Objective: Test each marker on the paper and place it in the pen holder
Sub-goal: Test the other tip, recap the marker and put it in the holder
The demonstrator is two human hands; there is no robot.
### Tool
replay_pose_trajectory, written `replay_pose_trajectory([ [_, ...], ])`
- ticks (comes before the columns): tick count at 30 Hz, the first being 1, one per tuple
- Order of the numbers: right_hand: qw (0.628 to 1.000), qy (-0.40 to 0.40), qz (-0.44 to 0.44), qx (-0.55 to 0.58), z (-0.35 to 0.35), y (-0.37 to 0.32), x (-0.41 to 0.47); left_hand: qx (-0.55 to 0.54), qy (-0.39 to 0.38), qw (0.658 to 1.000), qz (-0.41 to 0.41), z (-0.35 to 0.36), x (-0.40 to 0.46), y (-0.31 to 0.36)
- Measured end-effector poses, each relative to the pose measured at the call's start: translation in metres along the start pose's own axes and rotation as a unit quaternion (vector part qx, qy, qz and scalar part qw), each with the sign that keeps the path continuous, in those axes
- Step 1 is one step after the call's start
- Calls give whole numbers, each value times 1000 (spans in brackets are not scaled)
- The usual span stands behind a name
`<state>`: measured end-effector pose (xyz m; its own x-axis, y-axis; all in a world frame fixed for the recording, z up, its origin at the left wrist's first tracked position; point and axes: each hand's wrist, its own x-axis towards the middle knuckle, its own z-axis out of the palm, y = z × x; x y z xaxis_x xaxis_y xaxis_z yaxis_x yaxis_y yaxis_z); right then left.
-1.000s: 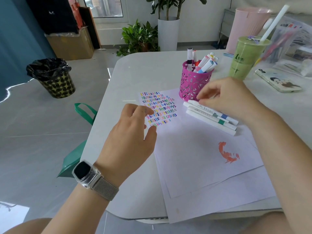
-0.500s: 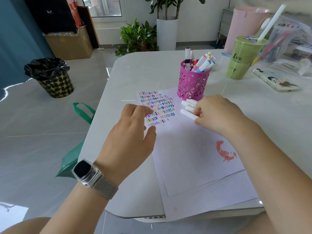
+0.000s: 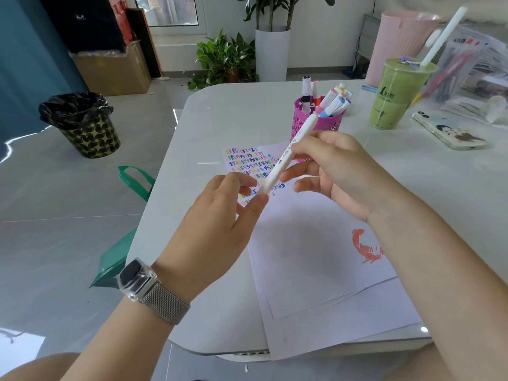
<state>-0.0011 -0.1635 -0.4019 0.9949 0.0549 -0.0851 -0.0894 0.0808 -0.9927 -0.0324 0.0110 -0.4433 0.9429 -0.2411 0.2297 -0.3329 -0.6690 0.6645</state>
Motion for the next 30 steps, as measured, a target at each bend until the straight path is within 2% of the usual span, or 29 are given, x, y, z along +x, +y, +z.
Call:
replay_pose_trajectory([
  [6, 999, 21, -43, 6, 16, 7, -2, 55, 14, 997, 61, 0, 0, 3],
  [10, 993, 54, -80, -65, 27, 14, 0, 87, 20, 990, 108, -2, -1, 8],
  [13, 990, 68, -76, -92, 34, 16, 0, 163, -3, 980, 111, -4, -4, 9],
  [19, 989, 143, -30, -12, 31, 7, 7, 162, -25, 980, 112, -6, -3, 31],
  [30, 989, 143, 8, 47, 40, 7, 8, 174, -27, 979, 102, -17, -3, 43],
])
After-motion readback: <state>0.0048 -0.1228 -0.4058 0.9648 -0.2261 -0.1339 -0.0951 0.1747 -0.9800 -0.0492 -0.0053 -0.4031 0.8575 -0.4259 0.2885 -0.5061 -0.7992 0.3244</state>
